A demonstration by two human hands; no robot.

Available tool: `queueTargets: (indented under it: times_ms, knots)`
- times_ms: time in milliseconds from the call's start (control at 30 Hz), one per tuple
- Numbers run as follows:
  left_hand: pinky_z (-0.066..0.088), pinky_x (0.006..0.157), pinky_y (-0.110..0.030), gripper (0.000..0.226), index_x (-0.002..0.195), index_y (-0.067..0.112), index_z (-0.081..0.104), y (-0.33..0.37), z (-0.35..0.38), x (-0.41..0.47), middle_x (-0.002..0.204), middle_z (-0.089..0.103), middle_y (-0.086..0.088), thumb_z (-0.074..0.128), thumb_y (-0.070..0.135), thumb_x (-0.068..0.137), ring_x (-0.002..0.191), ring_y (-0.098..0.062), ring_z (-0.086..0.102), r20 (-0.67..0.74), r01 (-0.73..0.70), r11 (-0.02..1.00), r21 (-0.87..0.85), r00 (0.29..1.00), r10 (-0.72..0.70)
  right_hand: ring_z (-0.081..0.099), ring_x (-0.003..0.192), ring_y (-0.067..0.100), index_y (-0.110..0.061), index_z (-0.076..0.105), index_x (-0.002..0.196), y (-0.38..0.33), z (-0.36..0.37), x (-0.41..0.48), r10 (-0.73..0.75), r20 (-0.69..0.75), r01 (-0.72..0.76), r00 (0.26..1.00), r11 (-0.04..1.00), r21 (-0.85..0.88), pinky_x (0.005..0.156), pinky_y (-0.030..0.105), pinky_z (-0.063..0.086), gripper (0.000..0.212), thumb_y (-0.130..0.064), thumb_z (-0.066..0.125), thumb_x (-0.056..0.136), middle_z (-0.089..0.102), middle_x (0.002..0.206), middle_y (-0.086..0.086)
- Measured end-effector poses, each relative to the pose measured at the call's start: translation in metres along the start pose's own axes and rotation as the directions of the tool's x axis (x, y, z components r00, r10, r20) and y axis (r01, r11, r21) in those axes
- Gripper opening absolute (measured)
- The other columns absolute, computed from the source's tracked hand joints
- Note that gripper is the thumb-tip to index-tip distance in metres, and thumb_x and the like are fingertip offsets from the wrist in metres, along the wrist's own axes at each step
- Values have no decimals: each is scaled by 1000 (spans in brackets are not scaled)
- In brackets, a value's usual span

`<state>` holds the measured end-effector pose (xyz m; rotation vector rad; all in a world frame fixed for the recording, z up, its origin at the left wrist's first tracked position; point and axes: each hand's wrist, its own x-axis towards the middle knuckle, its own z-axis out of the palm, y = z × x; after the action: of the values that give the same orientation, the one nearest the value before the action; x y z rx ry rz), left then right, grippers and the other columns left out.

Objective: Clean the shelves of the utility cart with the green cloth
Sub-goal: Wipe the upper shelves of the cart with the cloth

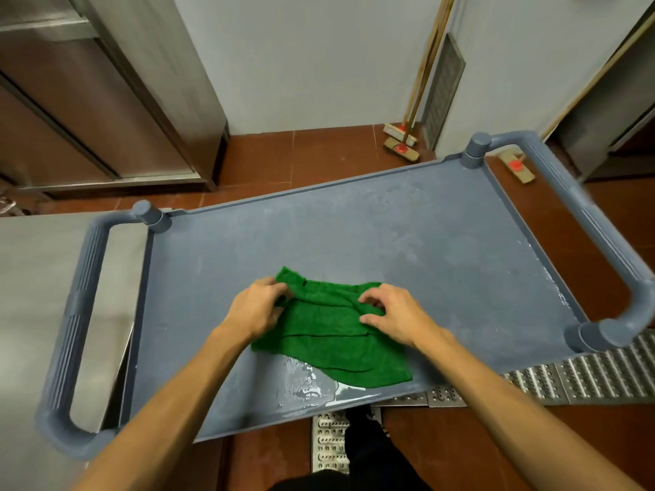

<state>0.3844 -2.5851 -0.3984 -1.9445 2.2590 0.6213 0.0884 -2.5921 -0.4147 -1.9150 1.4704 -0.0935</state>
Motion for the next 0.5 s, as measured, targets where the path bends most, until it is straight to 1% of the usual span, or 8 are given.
queueTargets:
  times_ms: [67, 133, 167, 200, 267, 333, 400, 500]
  knots:
    - [51, 90, -39, 52, 130, 25, 58, 0, 15, -12, 123, 53, -3, 62, 52, 85, 115, -26, 54, 93, -90, 996, -1, 992, 90, 48, 116, 17, -32, 62, 126, 0, 10, -11, -70, 67, 76, 995, 993, -88, 98, 33, 43, 46, -51, 68, 84, 54, 119, -3]
    - [50, 96, -41, 88, 138, 23, 52, -3, 28, -24, 129, 50, -6, 54, 82, 73, 117, -26, 51, 100, -138, 990, 2, 985, 137, 39, 118, 15, -36, 60, 127, 2, 19, -21, -133, 101, 148, 986, 975, -163, 101, 32, 38, 56, -64, 65, 79, 46, 123, -7]
    - [50, 97, -41, 100, 140, 22, 50, -6, 35, -29, 131, 50, -8, 52, 90, 66, 116, -27, 50, 91, -174, 984, 43, 981, 169, 36, 120, 15, -38, 59, 127, 5, 23, -26, -159, 115, 179, 980, 965, -191, 104, 34, 37, 60, -69, 64, 75, 42, 126, -7]
    - [50, 97, -41, 104, 140, 22, 48, -9, 41, -32, 132, 51, -11, 57, 90, 62, 115, -28, 51, 78, -205, 974, 97, 977, 197, 33, 124, 16, -39, 59, 126, 7, 25, -29, -180, 142, 209, 973, 952, -222, 107, 36, 34, 64, -73, 63, 72, 39, 130, -7]
    - [55, 89, -41, 95, 134, 23, 49, -12, 46, -33, 125, 56, -15, 81, 67, 56, 108, -31, 58, 40, -242, 953, 183, 970, 239, 26, 130, 17, -39, 61, 123, 9, 27, -29, -207, 200, 260, 958, 921, -291, 111, 38, 30, 64, -74, 64, 69, 33, 136, -6]
    - [59, 78, -41, 83, 124, 25, 53, -8, 51, -31, 115, 60, -15, 92, 43, 53, 97, -33, 63, -15, -210, 958, 197, 976, 217, 27, 131, 19, -39, 65, 116, 9, 30, -27, -248, 212, 309, 945, 890, -337, 107, 40, 31, 53, -68, 67, 71, 34, 137, -3]
    - [59, 69, -43, 64, 115, 26, 62, 0, 53, -29, 107, 61, -13, 91, 36, 59, 90, -33, 62, -73, -165, 975, 150, 981, 177, 36, 124, 21, -38, 70, 103, 12, 35, -24, -305, 159, 342, 939, 876, -340, 97, 42, 40, 37, -60, 70, 73, 44, 129, -1]
    - [57, 63, -41, 36, 106, 22, 72, 5, 53, -28, 100, 60, -11, 82, 37, 74, 86, -33, 59, -125, -138, 988, 72, 981, 146, 45, 110, 19, -35, 71, 89, 19, 42, -24, -368, 41, 360, 929, 874, -327, 82, 40, 48, 18, -47, 74, 76, 53, 113, -3]
